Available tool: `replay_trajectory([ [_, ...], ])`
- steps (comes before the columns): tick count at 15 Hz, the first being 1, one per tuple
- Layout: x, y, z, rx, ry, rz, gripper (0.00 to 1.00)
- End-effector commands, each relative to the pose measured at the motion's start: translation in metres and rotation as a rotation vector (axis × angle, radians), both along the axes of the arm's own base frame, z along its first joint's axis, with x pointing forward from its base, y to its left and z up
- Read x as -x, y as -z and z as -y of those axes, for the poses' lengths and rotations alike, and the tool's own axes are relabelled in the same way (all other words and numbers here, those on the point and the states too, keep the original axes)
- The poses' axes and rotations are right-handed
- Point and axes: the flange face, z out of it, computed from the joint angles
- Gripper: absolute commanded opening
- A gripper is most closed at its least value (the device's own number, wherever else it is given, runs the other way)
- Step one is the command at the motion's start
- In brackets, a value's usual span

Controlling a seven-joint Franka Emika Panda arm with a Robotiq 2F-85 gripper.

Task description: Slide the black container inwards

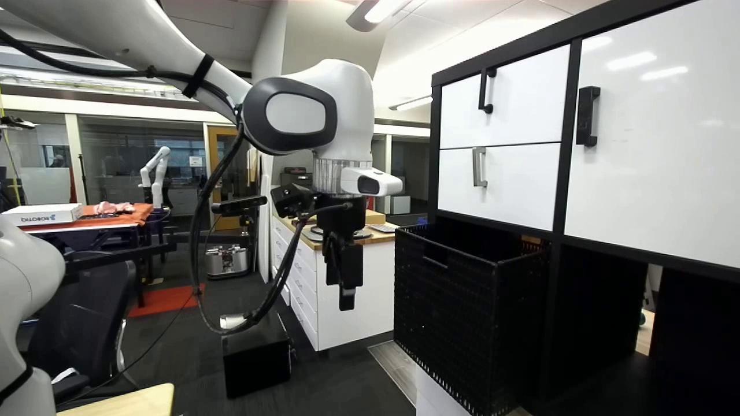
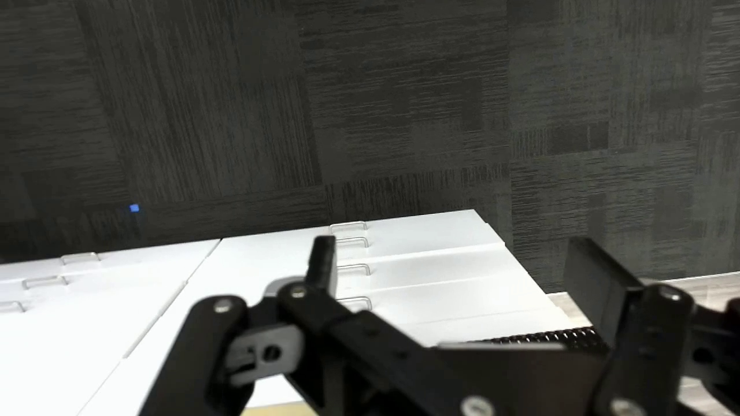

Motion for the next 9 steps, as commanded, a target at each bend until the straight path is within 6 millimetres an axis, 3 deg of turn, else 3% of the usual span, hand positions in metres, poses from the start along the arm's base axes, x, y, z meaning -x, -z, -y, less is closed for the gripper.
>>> replay_trajectory([
  [1, -0.032, -0.018, 0.012, 0.086, -0.125, 0.053, 1.0],
  [9, -0.104, -0.037, 0.016, 0.186, -0.507, 0.281, 1.0],
])
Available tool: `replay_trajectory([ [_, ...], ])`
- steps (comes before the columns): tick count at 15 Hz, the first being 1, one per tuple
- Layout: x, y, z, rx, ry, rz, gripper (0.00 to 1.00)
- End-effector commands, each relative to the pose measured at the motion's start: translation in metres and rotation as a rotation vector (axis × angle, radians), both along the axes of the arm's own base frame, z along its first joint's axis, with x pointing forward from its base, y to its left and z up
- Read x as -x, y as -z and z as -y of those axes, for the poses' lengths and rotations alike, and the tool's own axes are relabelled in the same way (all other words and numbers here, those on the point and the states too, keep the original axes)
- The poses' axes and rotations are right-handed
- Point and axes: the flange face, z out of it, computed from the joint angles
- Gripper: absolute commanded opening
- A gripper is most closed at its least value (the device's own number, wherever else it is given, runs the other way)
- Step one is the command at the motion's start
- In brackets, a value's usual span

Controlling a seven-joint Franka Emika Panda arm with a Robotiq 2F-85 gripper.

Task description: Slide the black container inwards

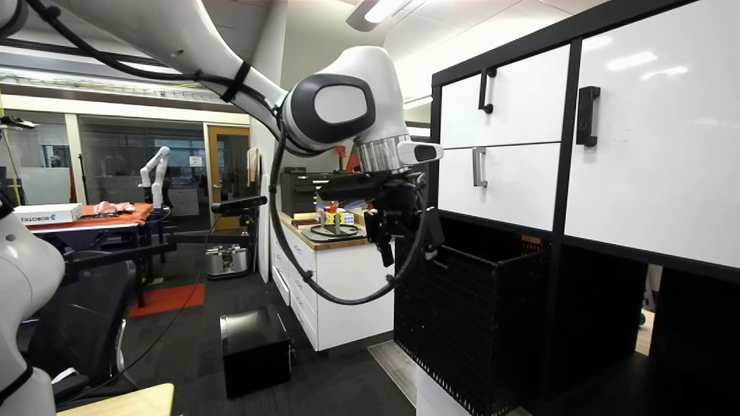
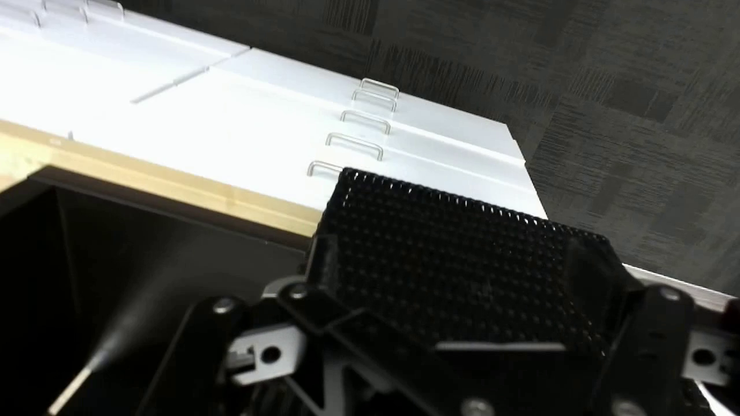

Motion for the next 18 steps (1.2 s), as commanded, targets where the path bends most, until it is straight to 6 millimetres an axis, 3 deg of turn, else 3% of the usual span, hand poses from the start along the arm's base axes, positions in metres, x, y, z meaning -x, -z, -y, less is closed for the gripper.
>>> replay_trajectory([
  [1, -0.033, -0.007, 0.008, 0.049, -0.184, 0.069, 1.0],
  [5, -0.054, -0.011, 0.015, 0.053, -0.281, 0.095, 1.0],
  [8, -0.05, -0.004, 0.013, 0.031, -0.235, 0.02, 1.0],
  [13, -0.04, 0.023, 0.005, 0.01, -0.146, -0.087, 1.0],
  [18, -0.046, 0.069, -0.01, -0.028, 0.023, -0.103, 1.0],
])
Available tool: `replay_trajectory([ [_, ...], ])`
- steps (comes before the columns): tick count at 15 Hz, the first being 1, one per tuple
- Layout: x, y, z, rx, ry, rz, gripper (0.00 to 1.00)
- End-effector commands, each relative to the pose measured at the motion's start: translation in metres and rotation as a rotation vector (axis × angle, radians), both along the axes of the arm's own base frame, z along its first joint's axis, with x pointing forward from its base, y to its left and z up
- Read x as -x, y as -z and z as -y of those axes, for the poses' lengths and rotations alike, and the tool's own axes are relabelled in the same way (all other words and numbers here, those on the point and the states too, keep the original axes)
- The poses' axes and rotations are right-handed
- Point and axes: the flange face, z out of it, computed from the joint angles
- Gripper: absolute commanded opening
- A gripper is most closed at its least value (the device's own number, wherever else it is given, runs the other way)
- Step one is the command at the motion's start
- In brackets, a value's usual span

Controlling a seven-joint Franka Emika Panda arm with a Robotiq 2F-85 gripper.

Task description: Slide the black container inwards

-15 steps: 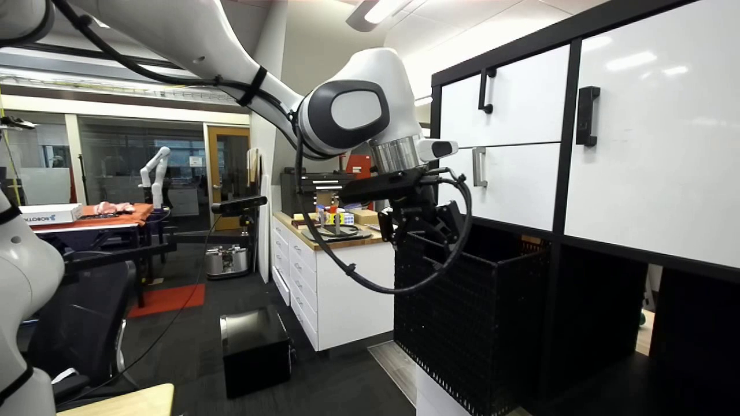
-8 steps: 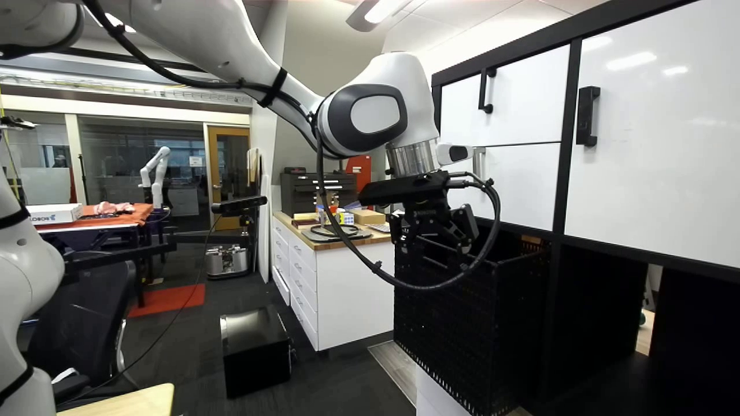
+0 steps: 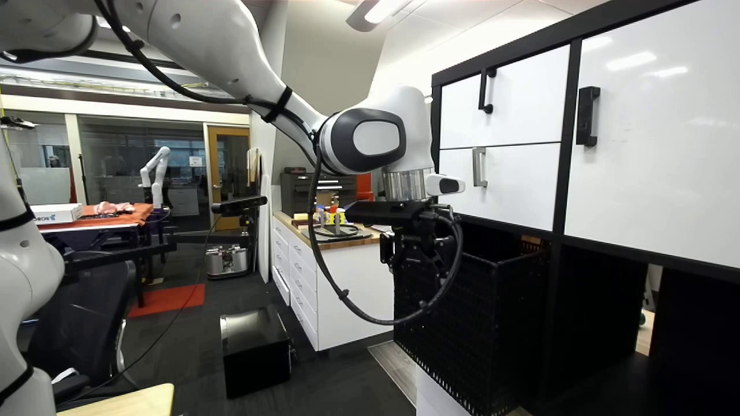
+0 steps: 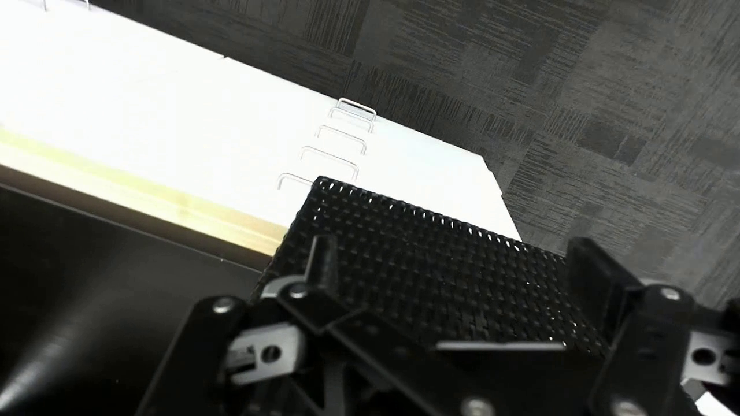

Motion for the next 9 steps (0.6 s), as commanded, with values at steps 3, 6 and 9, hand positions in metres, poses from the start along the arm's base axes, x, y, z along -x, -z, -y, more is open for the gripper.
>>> replay_trajectory([
  [3, -0.01, 0.051, -0.017, -0.022, 0.149, 0.013, 1.0],
  [6, -0.025, 0.068, -0.024, -0.035, 0.175, 0.063, 1.0],
  [9, -0.043, 0.072, -0.028, -0.041, 0.188, 0.13, 1.0],
])
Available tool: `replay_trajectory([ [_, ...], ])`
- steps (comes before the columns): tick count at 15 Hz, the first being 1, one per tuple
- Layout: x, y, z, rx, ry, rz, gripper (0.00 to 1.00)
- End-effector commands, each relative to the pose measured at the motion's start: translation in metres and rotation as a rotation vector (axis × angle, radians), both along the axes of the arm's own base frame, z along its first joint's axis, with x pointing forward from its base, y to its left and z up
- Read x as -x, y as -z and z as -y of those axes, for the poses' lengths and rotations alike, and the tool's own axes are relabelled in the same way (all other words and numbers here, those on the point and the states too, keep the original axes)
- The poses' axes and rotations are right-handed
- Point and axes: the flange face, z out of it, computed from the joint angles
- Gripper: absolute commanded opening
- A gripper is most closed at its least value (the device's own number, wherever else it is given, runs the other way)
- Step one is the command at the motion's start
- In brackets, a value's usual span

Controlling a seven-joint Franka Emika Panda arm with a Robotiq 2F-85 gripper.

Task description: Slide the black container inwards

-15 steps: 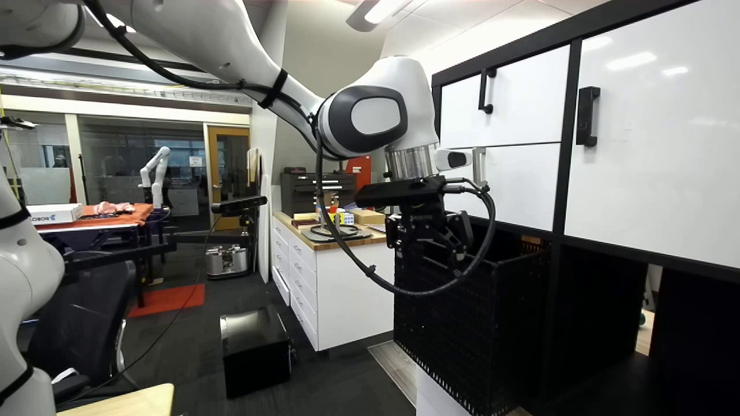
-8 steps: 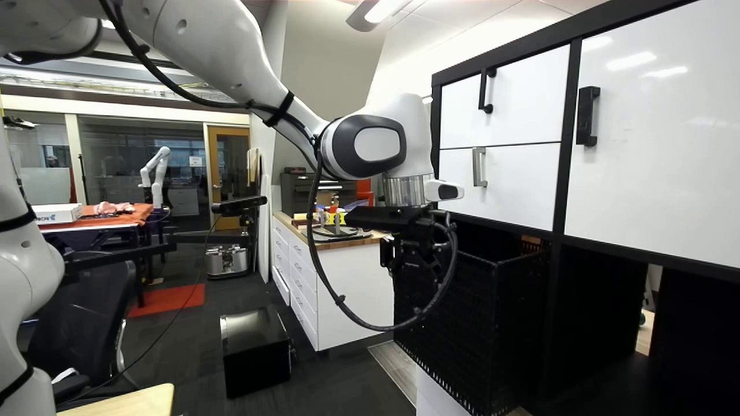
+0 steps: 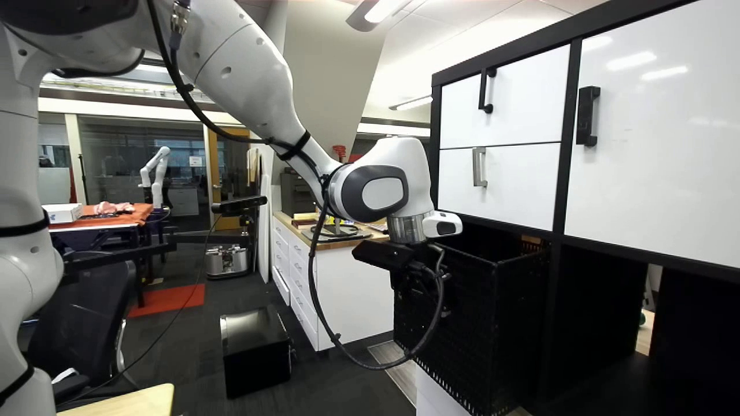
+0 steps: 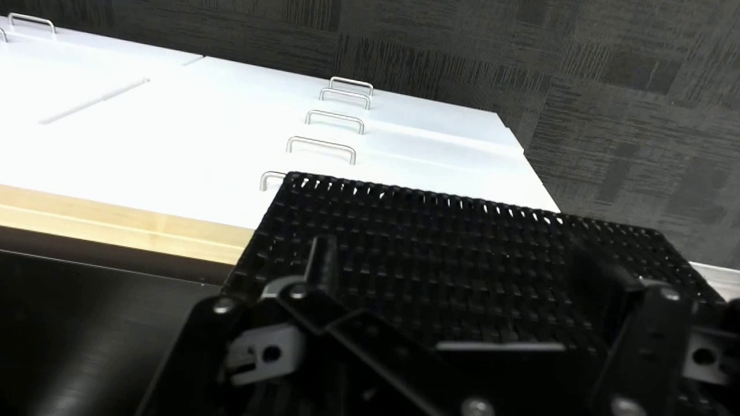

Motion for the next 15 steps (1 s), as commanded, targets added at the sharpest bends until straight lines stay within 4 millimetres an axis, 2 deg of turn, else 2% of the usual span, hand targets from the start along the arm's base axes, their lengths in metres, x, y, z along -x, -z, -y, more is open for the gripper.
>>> replay_trajectory([
  [1, -0.022, 0.001, -0.005, -0.002, 0.038, 0.082, 1.0],
  [10, -0.087, -0.005, -0.002, -0.007, 0.108, 0.194, 1.0],
  [15, -0.12, -0.006, -0.009, -0.009, 0.109, 0.224, 1.0],
])
